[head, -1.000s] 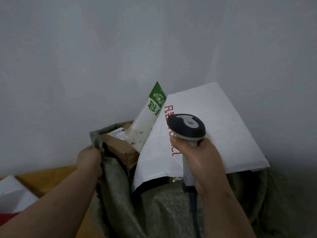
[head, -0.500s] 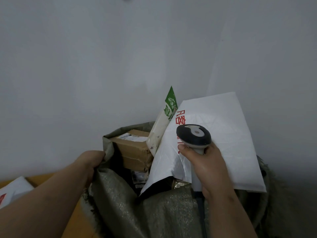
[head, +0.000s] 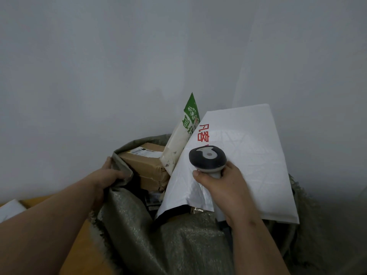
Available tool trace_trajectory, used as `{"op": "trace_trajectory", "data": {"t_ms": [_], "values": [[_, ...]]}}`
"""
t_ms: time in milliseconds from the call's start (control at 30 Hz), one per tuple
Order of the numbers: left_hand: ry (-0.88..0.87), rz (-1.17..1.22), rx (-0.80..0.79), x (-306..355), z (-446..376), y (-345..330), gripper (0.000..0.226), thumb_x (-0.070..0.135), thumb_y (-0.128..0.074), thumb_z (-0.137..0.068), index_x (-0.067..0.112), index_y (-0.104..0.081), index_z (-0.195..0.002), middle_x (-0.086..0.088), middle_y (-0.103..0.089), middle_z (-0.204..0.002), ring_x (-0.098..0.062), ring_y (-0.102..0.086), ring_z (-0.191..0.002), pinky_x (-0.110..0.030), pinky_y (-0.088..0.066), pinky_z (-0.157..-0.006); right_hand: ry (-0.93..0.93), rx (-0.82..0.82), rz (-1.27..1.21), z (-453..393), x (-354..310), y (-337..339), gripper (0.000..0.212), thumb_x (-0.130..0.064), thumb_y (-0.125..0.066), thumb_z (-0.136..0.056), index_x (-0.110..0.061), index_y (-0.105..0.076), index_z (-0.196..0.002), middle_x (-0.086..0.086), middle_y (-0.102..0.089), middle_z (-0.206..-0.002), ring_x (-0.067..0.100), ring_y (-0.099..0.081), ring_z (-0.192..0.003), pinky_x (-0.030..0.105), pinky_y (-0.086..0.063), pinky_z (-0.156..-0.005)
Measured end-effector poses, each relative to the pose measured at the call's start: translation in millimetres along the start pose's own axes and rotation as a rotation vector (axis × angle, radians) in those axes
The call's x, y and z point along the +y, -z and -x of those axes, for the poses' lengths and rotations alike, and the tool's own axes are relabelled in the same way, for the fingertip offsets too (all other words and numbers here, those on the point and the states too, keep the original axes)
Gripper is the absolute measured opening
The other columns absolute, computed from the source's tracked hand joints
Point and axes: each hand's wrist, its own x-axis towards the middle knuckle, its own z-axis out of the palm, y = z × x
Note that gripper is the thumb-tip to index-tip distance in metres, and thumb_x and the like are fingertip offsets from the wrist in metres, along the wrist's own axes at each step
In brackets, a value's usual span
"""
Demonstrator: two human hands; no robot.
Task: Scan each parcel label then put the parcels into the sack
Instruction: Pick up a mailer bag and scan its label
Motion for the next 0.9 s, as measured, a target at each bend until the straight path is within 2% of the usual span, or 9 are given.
{"op": "trace_trajectory", "data": {"t_ms": [133,200,300,400,500,600,700,800,900], "values": [[-0.009,-0.124,0.038,-4,-4,3,0.099,-0.013,-0.059,-0.084,0.038,-0.017,-0.158,-0.019,-0.04,-0.152,-0.044,-0.057,-0.113,-0.052,-0.054,-0.089,-0.051,0.018,0.149,1,-3,-2,0.056,-0.059,-0.074,-0.076,-0.032,-0.06,-0.123,-0.003,-0.043,-0.155,0.028,-0.032,-0.145,0.058,-0.032,-0.115],[-0.01,-0.079,0.054,-5,-9,5,0.071,-0.009,-0.057,-0.086,0.021,-0.044,-0.149,-0.022,-0.06,-0.126,-0.04,-0.063,-0.096,-0.047,-0.056,-0.081,-0.086,0.034,0.194,2,-9,-3,0.04,-0.062,-0.072,-0.076,-0.041,-0.058,-0.106,-0.004,-0.041,-0.155,0.028,-0.025,-0.146,0.061,-0.027,-0.115],[0.041,0.039,0.162,-2,-14,10,0.017,0.013,-0.059,-0.093,0.001,-0.065,-0.104,-0.019,-0.065,-0.098,-0.032,-0.059,-0.072,-0.036,-0.048,-0.062,-0.107,0.057,0.215,4,-17,-5,0.036,-0.064,-0.072,-0.074,-0.046,-0.04,-0.075,-0.003,-0.04,-0.154,0.026,-0.021,-0.146,0.06,-0.023,-0.116],[0.056,0.115,0.191,1,-21,15,0.037,0.041,-0.053,-0.1,0.007,-0.06,-0.087,-0.017,-0.057,-0.111,-0.031,-0.057,-0.088,-0.039,-0.047,-0.068,-0.084,0.11,0.272,0,-16,-9,0.034,-0.065,-0.07,-0.075,-0.042,-0.046,-0.079,-0.003,-0.041,-0.155,0.025,-0.018,-0.148,0.058,-0.019,-0.118],[0.112,0.188,0.169,1,-25,14,0.053,0.058,-0.047,-0.098,0.008,-0.06,-0.107,-0.017,-0.059,-0.115,-0.035,-0.06,-0.103,-0.042,-0.048,-0.076,-0.048,0.127,0.367,-4,-13,-14,0.038,-0.068,-0.066,-0.076,-0.037,-0.061,-0.098,0.0,-0.041,-0.153,0.025,-0.02,-0.148,0.058,-0.018,-0.118],[0.129,0.22,0.182,0,-31,12,0.07,0.064,-0.037,-0.099,0.004,-0.055,-0.129,-0.018,-0.06,-0.12,-0.038,-0.06,-0.111,-0.042,-0.046,-0.08,-0.035,0.148,0.412,-9,-13,-18,0.038,-0.069,-0.066,-0.077,-0.035,-0.058,-0.092,0.002,-0.047,-0.148,0.025,-0.024,-0.147,0.057,-0.02,-0.118],[0.067,0.158,0.22,6,-33,7,0.059,0.047,-0.043,-0.104,-0.002,-0.051,-0.136,-0.022,-0.056,-0.137,-0.038,-0.055,-0.124,-0.043,-0.043,-0.09,-0.02,0.171,0.414,-11,-12,-20,0.047,-0.066,-0.07,-0.076,-0.03,-0.065,-0.105,0.004,-0.051,-0.144,0.026,-0.03,-0.145,0.058,-0.022,-0.117],[0.046,-0.021,0.217,15,-38,3,0.038,0.017,-0.048,-0.101,-0.006,-0.055,-0.131,-0.028,-0.054,-0.139,-0.044,-0.052,-0.128,-0.043,-0.042,-0.085,-0.039,0.167,0.42,-12,-10,-22,0.054,-0.064,-0.072,-0.076,-0.026,-0.064,-0.112,0.008,-0.051,-0.144,0.027,-0.035,-0.143,0.059,-0.022,-0.117],[0.051,-0.186,0.205,18,-41,6,0.019,0.006,-0.047,-0.1,0.0,-0.058,-0.085,-0.024,-0.06,-0.107,-0.04,-0.06,-0.09,-0.039,-0.04,-0.08,-0.039,0.158,0.436,-13,-9,-22,0.056,-0.064,-0.071,-0.076,-0.026,-0.063,-0.117,0.007,-0.048,-0.148,0.027,-0.033,-0.145,0.058,-0.021,-0.118]]}}
